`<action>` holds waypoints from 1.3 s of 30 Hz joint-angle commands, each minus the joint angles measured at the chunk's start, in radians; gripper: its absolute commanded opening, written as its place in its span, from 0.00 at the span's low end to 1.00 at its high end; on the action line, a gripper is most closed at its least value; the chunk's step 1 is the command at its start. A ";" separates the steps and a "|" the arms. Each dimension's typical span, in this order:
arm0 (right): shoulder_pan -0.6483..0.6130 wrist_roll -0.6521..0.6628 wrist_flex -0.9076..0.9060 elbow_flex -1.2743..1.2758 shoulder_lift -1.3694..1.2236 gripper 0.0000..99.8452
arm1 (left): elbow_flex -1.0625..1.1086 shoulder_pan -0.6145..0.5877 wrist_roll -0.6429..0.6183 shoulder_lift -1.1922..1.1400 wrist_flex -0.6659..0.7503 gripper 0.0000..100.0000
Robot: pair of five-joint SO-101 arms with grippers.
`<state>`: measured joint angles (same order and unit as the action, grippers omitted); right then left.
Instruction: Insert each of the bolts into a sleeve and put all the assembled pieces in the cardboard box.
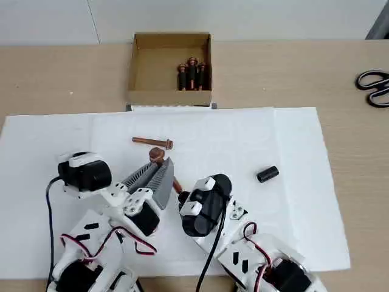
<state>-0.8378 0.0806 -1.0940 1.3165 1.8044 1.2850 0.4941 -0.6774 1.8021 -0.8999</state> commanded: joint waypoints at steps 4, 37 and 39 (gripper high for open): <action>-0.001 0.008 0.028 -0.008 0.007 0.00 | -0.015 0.044 -0.002 0.015 0.029 0.01; 0.047 0.012 0.071 -0.020 0.007 0.00 | -0.007 0.164 0.109 0.012 -0.261 0.01; 0.051 0.012 0.071 -0.037 0.007 0.00 | -0.007 0.164 0.110 0.012 -0.276 0.01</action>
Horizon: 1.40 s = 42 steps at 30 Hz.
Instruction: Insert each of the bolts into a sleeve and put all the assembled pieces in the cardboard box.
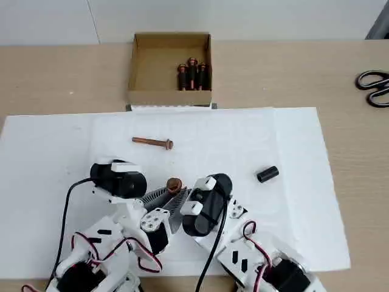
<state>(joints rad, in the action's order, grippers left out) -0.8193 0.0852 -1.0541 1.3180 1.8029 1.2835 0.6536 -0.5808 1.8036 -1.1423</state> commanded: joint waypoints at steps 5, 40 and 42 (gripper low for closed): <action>0.035 0.009 0.030 -0.044 0.008 0.00 | 0.013 0.005 0.058 0.011 -0.028 0.01; 0.059 0.005 0.022 0.000 0.008 0.00 | 0.010 -0.348 0.284 0.011 -0.011 0.02; 0.105 0.003 0.022 0.000 0.008 0.00 | 0.071 -0.377 0.325 0.012 0.034 0.00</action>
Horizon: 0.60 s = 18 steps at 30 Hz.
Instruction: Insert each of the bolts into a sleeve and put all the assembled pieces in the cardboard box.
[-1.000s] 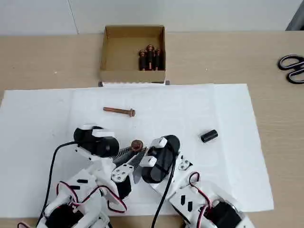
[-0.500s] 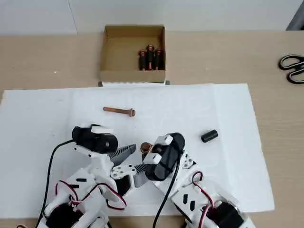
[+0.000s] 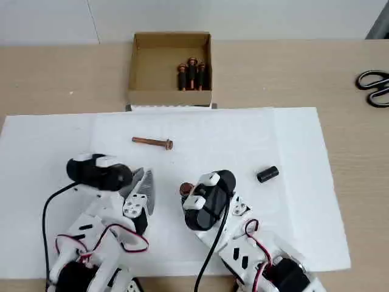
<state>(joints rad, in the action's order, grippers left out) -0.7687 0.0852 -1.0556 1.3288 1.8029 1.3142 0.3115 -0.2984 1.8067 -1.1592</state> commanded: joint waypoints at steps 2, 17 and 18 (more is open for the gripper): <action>0.108 0.003 0.024 -0.011 0.008 0.00 | 0.091 -0.069 0.071 0.009 0.106 0.01; 0.334 -0.157 0.199 0.031 -0.008 0.00 | 0.367 -0.083 0.129 0.003 0.293 0.01; 0.348 -0.157 0.222 0.028 -0.027 0.00 | 0.367 -0.086 0.127 0.006 0.287 0.01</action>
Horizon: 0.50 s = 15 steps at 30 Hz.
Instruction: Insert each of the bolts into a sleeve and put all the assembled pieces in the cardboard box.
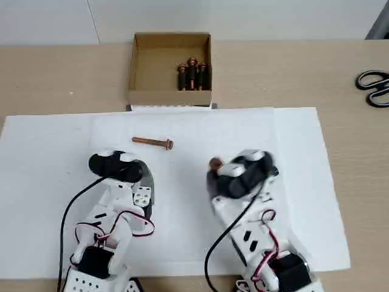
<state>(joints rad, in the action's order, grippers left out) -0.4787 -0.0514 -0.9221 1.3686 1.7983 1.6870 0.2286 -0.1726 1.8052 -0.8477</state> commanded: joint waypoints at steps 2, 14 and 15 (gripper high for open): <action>0.062 -0.021 0.133 -0.040 -0.087 0.00 | -0.005 -0.003 0.002 0.008 -0.025 0.01; 0.064 -0.026 0.463 -0.470 -0.908 0.00 | -0.005 -0.008 0.000 0.008 -0.025 0.01; 0.064 -0.023 0.476 -0.522 -0.980 0.00 | -0.005 -0.008 0.000 0.008 -0.025 0.01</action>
<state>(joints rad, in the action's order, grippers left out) -0.4266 -0.0667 -0.5186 1.0265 1.0188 1.6870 0.2286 -0.1741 1.8052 -0.8707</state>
